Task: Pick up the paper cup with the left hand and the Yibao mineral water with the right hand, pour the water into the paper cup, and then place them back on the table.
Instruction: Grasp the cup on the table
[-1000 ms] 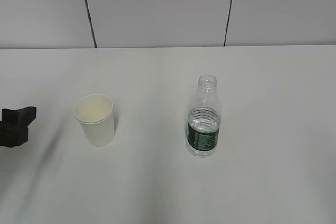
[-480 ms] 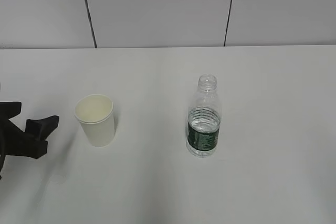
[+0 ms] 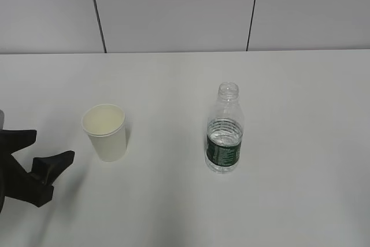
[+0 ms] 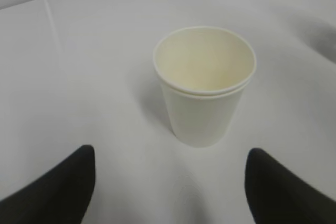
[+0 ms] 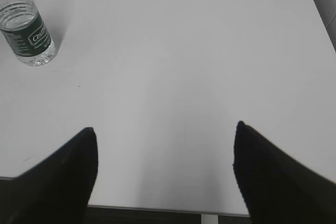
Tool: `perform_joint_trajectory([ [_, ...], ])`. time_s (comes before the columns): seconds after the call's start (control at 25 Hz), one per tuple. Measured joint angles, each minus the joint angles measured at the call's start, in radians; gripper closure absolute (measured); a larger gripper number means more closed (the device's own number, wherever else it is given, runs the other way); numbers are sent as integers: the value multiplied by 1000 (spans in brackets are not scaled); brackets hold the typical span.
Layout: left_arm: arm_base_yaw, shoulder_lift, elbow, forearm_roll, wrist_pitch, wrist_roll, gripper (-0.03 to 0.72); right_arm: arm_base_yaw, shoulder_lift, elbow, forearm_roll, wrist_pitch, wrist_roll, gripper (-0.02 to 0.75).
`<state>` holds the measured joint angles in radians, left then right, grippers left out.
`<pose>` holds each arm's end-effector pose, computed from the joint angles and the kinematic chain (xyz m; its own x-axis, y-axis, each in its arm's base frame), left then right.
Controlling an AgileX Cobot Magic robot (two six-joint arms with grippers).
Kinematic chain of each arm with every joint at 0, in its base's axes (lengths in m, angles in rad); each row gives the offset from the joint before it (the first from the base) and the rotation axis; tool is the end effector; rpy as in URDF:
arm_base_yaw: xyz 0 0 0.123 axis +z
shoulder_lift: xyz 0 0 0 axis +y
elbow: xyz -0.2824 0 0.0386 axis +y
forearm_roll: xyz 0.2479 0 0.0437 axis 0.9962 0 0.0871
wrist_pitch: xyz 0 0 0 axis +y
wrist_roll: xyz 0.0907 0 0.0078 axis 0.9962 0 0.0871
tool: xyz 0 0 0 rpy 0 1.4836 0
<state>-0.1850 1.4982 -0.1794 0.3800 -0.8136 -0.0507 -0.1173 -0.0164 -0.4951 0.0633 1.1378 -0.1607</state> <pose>0.1929 -0.0610 0.1396 -0.3324 0.2732 -0.9027 0.4984 0.8634 0.0778 -0.0096 0.0064 0.2697 -0.5137 -0.0739 -0.8548 -0.0008 0.9963 -0.0856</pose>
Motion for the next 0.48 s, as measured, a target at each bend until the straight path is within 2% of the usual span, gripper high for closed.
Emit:
perform_joint_trajectory([
  [0.12, 0, 49, 0, 3, -49, -6, 115, 0, 0, 0, 0, 0, 0, 146],
  [0.32, 0, 209, 0, -21, -280, 67, 115, 0, 0, 0, 0, 0, 0, 146],
  [0.48, 0, 380, -14, -12, -321, 75, 115, 0, 0, 0, 0, 0, 0, 146],
])
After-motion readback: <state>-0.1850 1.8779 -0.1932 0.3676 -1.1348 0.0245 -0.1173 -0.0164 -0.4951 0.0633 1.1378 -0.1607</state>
